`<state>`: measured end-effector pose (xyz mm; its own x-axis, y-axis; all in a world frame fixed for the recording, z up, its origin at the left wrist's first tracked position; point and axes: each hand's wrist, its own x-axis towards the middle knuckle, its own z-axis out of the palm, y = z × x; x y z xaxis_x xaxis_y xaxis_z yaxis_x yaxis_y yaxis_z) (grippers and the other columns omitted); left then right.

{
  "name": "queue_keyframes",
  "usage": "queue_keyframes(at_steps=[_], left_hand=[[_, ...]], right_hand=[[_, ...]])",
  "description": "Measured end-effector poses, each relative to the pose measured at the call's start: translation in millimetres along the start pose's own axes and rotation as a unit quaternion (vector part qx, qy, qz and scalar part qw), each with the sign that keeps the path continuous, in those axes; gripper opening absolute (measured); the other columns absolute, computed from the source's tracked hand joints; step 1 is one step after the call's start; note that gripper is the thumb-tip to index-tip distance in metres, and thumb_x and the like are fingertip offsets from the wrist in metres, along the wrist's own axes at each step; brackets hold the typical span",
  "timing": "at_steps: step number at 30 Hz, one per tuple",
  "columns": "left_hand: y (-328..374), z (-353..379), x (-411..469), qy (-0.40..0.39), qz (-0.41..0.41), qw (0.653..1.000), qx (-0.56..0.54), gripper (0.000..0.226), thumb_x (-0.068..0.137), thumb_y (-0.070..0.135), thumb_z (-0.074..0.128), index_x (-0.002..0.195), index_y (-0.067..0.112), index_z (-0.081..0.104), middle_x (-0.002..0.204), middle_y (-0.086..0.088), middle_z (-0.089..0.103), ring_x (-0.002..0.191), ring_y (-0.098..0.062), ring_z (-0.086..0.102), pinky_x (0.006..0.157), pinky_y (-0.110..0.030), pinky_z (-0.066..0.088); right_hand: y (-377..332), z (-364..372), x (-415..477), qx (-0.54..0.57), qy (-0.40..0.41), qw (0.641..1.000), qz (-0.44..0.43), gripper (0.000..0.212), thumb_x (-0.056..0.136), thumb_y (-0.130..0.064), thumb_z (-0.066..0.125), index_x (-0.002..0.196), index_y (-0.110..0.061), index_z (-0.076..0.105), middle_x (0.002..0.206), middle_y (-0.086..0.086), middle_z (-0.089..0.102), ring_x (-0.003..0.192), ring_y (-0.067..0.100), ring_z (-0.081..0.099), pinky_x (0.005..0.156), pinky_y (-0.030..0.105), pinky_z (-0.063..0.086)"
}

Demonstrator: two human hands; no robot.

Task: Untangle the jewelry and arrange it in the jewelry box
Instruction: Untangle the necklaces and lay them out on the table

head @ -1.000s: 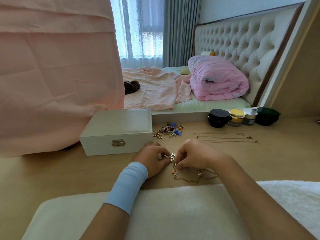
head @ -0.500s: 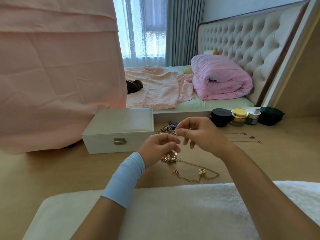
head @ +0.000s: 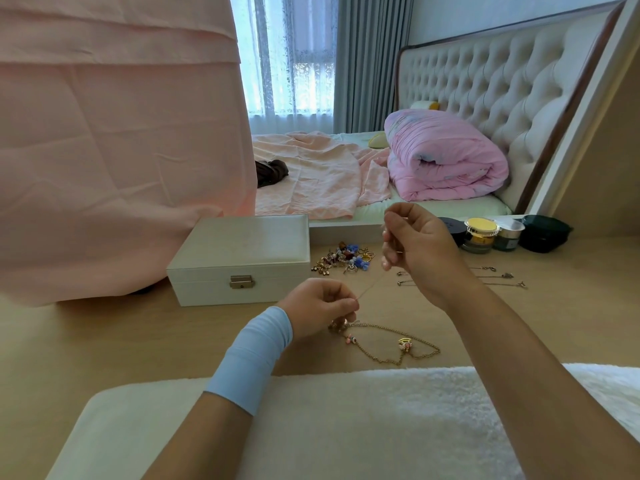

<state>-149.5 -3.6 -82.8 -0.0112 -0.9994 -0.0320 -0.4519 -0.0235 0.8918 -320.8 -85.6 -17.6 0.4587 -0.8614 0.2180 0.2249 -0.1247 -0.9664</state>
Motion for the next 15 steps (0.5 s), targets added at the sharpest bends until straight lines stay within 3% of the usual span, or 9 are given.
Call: queue_keyframes(at_steps=[3,6,8,11,13,15], left_hand=[[0.5,0.6,-0.6,0.0,-0.023,0.998,0.067,0.012,0.093,0.019,0.063,0.086,0.027,0.068,0.085,0.008,0.071,0.083,-0.008,0.066,0.092,-0.03,0.054],[1.9,0.1,-1.2,-0.007,-0.047,0.991,0.128,0.012,0.092,0.021,0.064,0.086,0.031,0.067,0.089,0.009,0.07,0.087,-0.009,0.064,0.09,-0.026,0.052],[2.4,-0.8,-1.7,-0.007,-0.056,0.986,0.159,0.011,0.091,0.022,0.065,0.087,0.031,0.066,0.087,0.011,0.068,0.082,-0.006,0.062,0.084,-0.021,0.05],[1.2,-2.8,-3.0,0.0,-0.059,0.978,0.2,0.01,0.091,0.022,0.066,0.088,0.032,0.068,0.086,0.012,0.067,0.08,-0.005,0.061,0.081,-0.02,0.049],[-0.5,-5.8,-3.4,0.01,-0.063,0.975,0.212,0.009,0.091,0.023,0.066,0.089,0.032,0.07,0.089,0.012,0.068,0.084,-0.006,0.062,0.085,-0.023,0.051],[-2.4,-9.0,-3.6,0.013,-0.064,0.975,0.214,0.009,0.09,0.024,0.066,0.089,0.032,0.071,0.09,0.012,0.068,0.086,-0.008,0.063,0.087,-0.026,0.052]], right_hand=[[0.6,-1.4,1.7,-0.03,-0.001,1.0,0.0,0.009,0.104,-0.012,0.051,0.098,-0.015,0.058,0.072,0.003,0.052,0.043,0.008,0.036,0.041,0.022,0.03],[2.1,-4.2,2.6,-0.174,-0.012,0.984,-0.043,0.01,0.102,-0.013,0.055,0.095,-0.017,0.061,0.073,0.003,0.057,0.046,-0.001,0.047,0.046,0.014,0.038],[5.9,-8.5,3.1,-0.309,-0.044,0.947,-0.076,0.01,0.1,-0.017,0.06,0.093,-0.022,0.065,0.075,-0.001,0.063,0.057,-0.001,0.053,0.057,0.016,0.044],[11.9,-15.4,2.7,-0.491,-0.123,0.861,-0.058,0.005,0.096,-0.03,0.064,0.092,-0.032,0.068,0.078,-0.008,0.065,0.065,0.003,0.054,0.066,0.027,0.048],[16.3,-15.4,0.9,-0.549,-0.18,0.816,-0.012,0.005,0.095,-0.034,0.065,0.092,-0.032,0.069,0.078,-0.011,0.065,0.069,0.003,0.056,0.068,0.029,0.05],[20.3,-15.5,-0.1,-0.568,-0.202,0.798,0.02,0.006,0.094,-0.035,0.066,0.092,-0.033,0.071,0.082,-0.012,0.065,0.074,0.004,0.059,0.069,0.027,0.049]])
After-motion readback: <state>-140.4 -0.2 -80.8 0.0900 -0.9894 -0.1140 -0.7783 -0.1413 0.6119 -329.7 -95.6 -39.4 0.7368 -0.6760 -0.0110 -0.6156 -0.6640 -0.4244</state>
